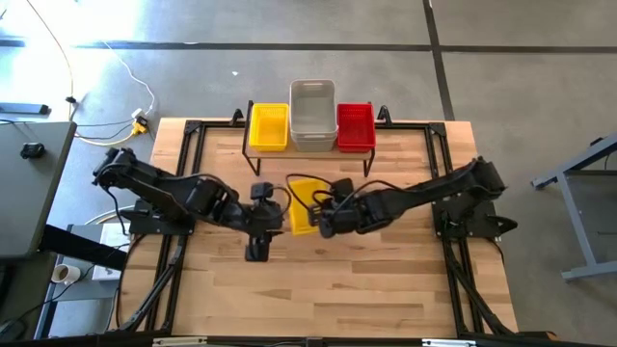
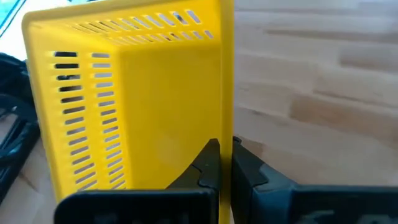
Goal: Stack baskets on shelf by color
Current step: Stack the yellow bin on top of the yellow bins on the shelf
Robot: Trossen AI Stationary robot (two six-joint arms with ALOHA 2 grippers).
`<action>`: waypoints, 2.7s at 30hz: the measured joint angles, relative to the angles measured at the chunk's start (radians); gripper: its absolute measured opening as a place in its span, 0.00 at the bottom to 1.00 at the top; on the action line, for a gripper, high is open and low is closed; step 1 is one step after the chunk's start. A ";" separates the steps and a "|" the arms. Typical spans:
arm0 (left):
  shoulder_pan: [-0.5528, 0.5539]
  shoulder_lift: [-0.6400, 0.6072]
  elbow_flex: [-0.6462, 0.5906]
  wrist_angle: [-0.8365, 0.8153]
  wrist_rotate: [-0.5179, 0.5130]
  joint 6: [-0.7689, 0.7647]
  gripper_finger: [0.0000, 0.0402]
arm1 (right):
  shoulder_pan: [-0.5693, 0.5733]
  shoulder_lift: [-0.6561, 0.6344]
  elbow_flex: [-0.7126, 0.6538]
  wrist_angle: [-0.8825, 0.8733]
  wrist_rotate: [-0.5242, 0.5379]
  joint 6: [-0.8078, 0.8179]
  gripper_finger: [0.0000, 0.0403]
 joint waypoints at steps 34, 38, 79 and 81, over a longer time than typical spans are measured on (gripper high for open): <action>-0.047 0.108 -0.001 -0.066 -0.047 0.006 0.35 | -0.024 0.005 0.048 0.258 -0.016 -0.285 0.00; -0.051 0.107 -0.001 -0.047 -0.043 0.002 0.35 | -0.037 0.005 0.048 0.263 -0.014 -0.275 0.00; -0.047 0.107 -0.001 -0.163 -0.165 0.027 0.01 | -0.046 0.000 0.071 0.317 -0.110 -0.403 0.00; -0.054 0.107 -0.001 -0.163 -0.168 0.029 0.01 | -0.047 0.000 0.071 0.317 -0.108 -0.410 0.01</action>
